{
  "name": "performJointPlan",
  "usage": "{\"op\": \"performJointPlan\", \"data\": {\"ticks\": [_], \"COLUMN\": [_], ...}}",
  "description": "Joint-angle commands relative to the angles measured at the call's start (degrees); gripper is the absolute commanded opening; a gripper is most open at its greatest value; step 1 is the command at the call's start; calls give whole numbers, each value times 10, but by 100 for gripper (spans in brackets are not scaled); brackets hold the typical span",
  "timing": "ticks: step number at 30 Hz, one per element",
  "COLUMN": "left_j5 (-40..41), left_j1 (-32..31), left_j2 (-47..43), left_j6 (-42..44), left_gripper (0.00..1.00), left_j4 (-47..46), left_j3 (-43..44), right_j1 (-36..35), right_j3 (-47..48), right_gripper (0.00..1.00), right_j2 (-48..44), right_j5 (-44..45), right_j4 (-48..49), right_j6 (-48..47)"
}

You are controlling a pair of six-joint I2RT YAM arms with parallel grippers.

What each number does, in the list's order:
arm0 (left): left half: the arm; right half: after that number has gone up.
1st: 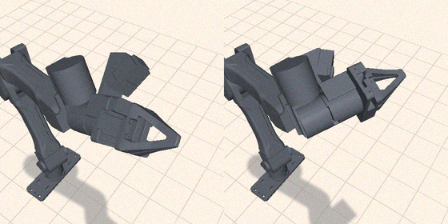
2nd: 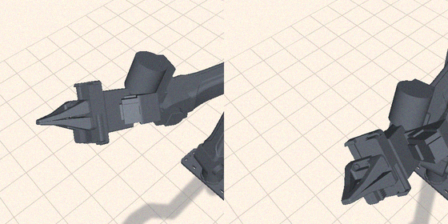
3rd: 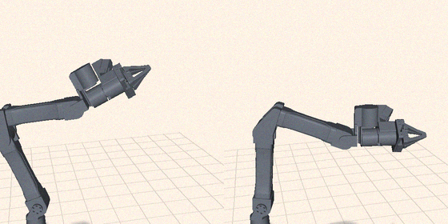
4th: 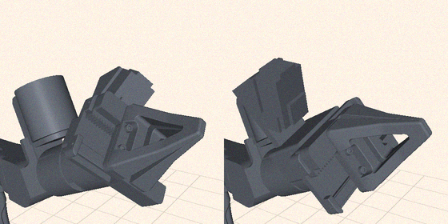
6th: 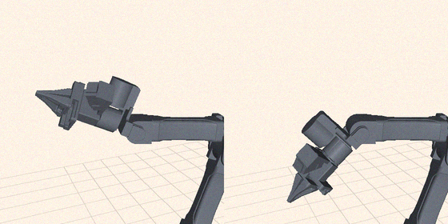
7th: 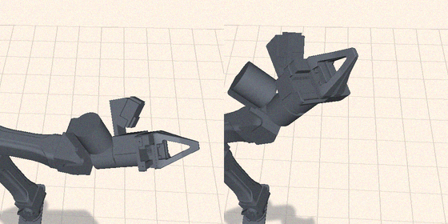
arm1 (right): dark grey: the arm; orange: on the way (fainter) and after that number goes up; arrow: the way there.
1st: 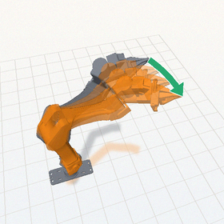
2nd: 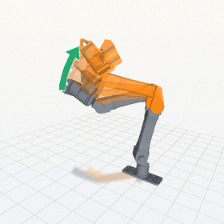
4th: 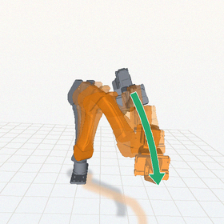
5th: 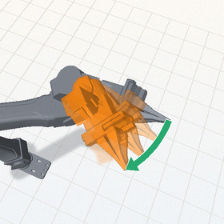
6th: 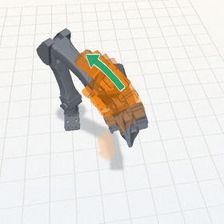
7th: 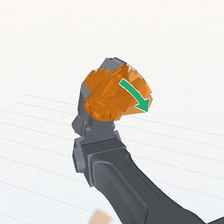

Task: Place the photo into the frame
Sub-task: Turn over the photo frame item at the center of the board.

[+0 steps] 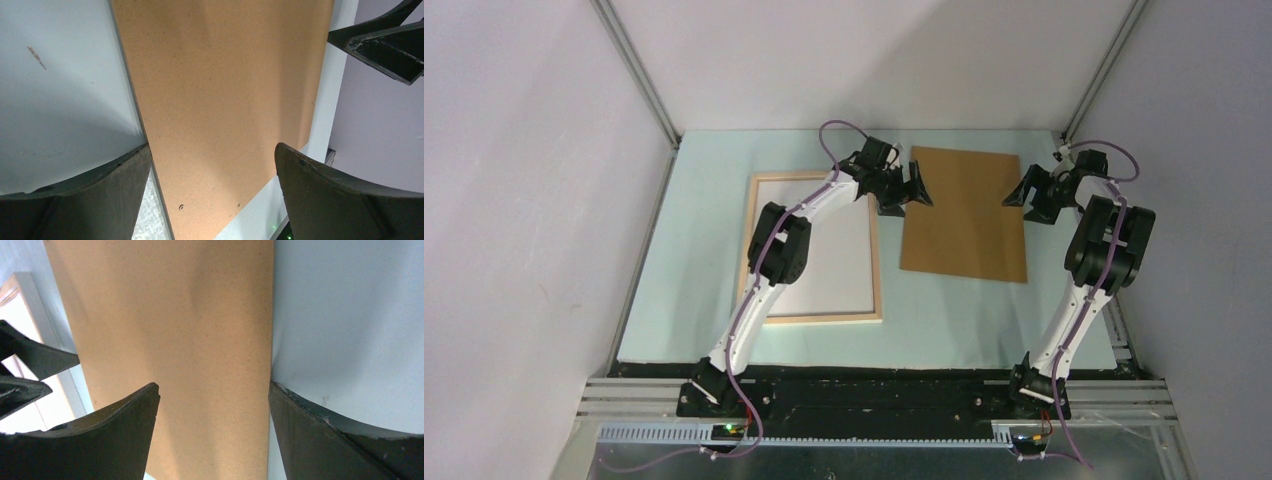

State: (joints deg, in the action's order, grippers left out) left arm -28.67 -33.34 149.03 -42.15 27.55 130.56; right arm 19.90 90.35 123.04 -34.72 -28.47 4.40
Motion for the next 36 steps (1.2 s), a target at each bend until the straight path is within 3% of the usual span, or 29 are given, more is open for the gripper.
{"op": "performJointPlan", "data": {"ticks": [1,13,21,36], "left_j5": [-35,-59,-73,-94], "left_j1": [-38,-70,-78,-83], "left_j2": [-32,-113,-130,-147], "left_j6": [-11,9,38,58], "left_gripper": [98,98,98,98], "left_j4": [9,8,3,-11], "left_j3": [-37,-150,-176,-196], "right_j1": [-11,-13,-16,-47], "right_j3": [-29,-110,-117,-117], "right_gripper": [83,81,81,80], "right_j2": [-65,-219,-309,-365], "right_j5": [-131,-224,-282,-327], "right_j4": [-44,-94,-123,-102], "right_j6": [5,-39,-42,-16]}}
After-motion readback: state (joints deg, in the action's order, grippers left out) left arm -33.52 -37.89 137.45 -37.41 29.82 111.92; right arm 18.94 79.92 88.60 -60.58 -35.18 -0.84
